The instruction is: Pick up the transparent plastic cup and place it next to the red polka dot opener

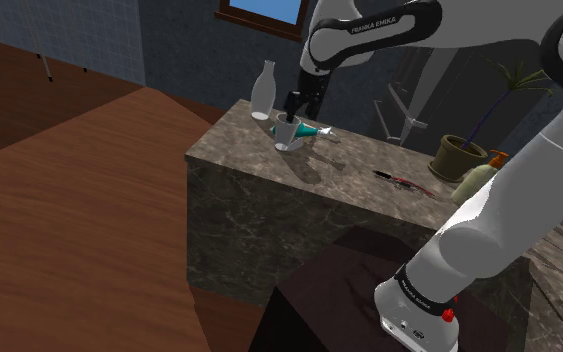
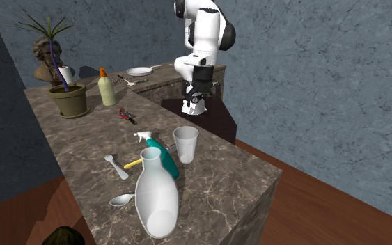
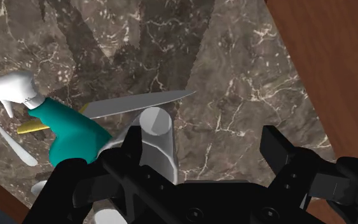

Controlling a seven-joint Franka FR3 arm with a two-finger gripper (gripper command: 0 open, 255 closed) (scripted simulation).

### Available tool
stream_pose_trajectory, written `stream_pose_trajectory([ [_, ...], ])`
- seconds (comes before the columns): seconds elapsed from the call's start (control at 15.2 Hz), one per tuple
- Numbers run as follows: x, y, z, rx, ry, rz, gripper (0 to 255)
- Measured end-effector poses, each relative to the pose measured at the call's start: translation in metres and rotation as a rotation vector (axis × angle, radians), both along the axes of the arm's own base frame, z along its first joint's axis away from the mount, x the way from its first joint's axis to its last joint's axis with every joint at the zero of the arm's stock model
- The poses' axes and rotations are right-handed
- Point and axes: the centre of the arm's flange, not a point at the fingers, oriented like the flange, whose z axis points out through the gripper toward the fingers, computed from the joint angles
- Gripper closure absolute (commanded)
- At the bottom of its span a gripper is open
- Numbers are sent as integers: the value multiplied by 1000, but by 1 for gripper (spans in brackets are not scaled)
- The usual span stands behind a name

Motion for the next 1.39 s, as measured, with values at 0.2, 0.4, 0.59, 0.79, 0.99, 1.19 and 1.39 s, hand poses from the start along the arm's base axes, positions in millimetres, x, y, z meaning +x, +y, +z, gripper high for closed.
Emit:
stream_pose_trajectory([
  [0.2,35,-10,-20,-7,0,5,0],
  [0.4,64,-17,-44,-14,-1,10,0],
  [0.59,83,-17,-58,-17,-1,13,0],
  [0.79,85,-20,-72,-18,-1,13,0],
  [0.99,88,-21,-86,-18,-1,13,0],
  [1.19,88,-22,-90,-18,-2,13,0],
  [1.39,88,-22,-91,-18,-2,13,0],
])
